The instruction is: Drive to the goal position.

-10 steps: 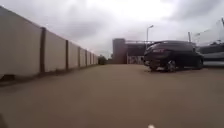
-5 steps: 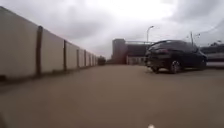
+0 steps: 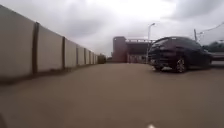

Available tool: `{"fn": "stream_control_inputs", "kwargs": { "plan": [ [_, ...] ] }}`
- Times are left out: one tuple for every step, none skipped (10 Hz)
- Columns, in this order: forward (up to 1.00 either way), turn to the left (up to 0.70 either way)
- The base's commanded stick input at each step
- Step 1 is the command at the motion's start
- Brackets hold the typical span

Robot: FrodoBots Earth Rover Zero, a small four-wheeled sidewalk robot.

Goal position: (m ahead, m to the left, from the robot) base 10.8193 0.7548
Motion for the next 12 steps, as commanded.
{"fn": "stream_control_inputs", "kwargs": {
  "plan": [
    [0.70,0.00],
    [0.70,0.00],
    [0.70,0.00],
    [0.70,0.00],
    [0.70,0.00],
    [0.70,0.00],
    [0.70,0.00],
    [0.70,0.00],
    [0.70,0.00],
    [0.70,0.01],
    [0.70,0.02],
    [0.70,0.02]
  ]
}}
